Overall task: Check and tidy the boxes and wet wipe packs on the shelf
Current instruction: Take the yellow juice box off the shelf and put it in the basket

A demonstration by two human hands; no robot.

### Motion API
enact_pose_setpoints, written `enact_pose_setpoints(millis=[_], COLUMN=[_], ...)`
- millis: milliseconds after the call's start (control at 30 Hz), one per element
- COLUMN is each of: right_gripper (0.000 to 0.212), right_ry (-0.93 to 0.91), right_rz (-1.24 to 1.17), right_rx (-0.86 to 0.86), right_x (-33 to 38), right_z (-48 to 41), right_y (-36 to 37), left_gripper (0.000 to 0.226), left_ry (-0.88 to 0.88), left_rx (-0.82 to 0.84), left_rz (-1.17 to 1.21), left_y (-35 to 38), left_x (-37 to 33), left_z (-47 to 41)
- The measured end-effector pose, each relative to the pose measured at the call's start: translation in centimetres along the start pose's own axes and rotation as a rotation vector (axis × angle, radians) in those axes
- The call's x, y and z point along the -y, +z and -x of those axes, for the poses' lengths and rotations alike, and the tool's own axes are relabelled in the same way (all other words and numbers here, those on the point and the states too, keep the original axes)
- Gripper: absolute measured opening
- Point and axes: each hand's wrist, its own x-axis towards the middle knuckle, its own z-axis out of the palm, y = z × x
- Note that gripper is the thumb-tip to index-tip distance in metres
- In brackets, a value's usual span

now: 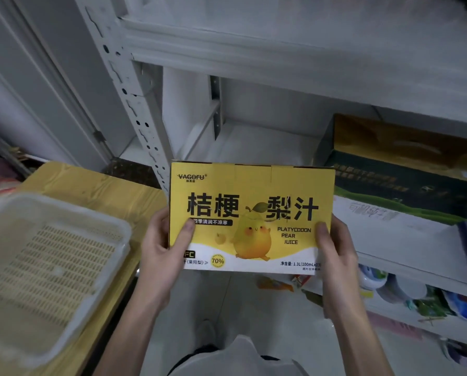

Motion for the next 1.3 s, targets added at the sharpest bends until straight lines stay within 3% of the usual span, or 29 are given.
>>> enact_pose_setpoints(millis=[267,367,633,800,900,1100,1300], right_gripper=[0.021,0.019,0.022,0.021,0.02,0.023,0.046], right_ry=[0.013,0.03,0.044,0.051,0.031,0.114,0.15], right_rz=[0.059,0.029,0.06,0.125,0.18,0.279,0.376], right_rx=[0.357,0.512,0.854,0.973,1.041,1.113,1.157], right_x=[0.1,0.1,-0.4,-1.3,-2.0,-3.6,-5.4], right_z=[-0.4,0.2,1.8,3.7,4.8,5.1,3.1], right_y=[8.2,13.0,29.0,39.1,43.8,50.8,55.3], left_gripper=[0.046,0.053,0.043,0.045,0.031,0.024,0.043], left_ry=[0.005,0.012,0.024,0.026,-0.007,-0.085,-0.209], left_rx=[-0.366,-0.501,-0.834,-0.994,-1.065,-1.139,-1.177], left_rz=[0.016,0.022,0.09,0.125,0.169,0.213,0.162], left_y=[-7.6,-11.3,-21.7,-28.6,-32.0,-36.2,-37.7], left_x=[-0.8,-1.0,-0.4,0.0,0.8,2.4,5.1], left_z=[4.0,4.9,4.7,2.8,2.0,-0.6,-4.5])
